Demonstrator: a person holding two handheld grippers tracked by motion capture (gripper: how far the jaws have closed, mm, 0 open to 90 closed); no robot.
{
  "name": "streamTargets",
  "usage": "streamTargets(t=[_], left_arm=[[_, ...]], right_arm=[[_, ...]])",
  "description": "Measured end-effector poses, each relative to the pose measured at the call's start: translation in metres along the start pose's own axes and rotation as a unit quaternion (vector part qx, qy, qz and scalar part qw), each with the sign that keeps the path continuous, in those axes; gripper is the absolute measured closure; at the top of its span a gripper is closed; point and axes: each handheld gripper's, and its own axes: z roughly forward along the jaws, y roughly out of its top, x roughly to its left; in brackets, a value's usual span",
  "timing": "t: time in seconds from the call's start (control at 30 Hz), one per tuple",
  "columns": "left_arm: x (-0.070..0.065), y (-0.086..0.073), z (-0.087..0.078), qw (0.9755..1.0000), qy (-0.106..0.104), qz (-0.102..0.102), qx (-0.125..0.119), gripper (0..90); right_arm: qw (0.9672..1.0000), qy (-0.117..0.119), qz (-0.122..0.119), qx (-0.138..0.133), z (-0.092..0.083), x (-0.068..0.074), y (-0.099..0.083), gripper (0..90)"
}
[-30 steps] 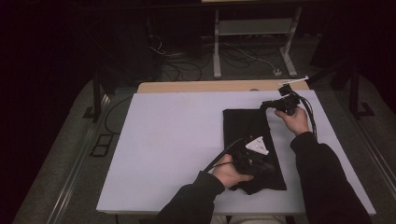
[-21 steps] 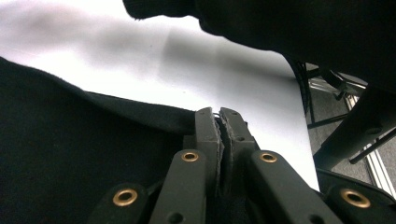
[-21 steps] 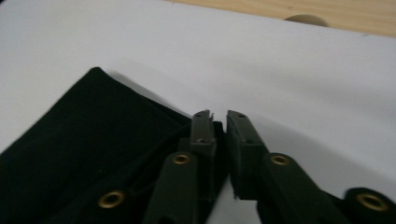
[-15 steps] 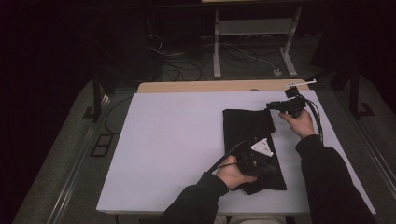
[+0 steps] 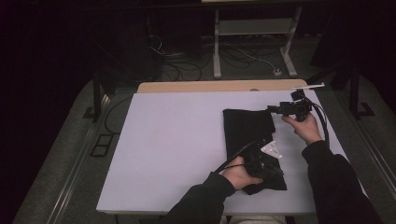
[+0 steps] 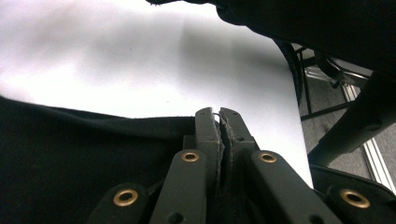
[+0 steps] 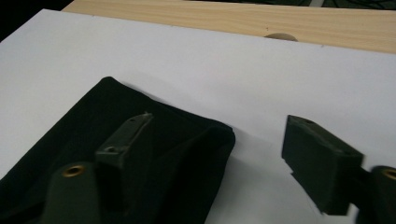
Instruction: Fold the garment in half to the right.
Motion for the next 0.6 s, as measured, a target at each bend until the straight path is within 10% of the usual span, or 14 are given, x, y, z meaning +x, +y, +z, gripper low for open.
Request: streamTargets(t=[0.6], left_arm=[[0.000, 0.010, 0.020, 0.9989, 0.007, 0.003, 0.047, 85.5]], right_arm=[[0.9997, 0.012, -0.012, -0.019, -0.037, 0.001, -0.027, 0.8]])
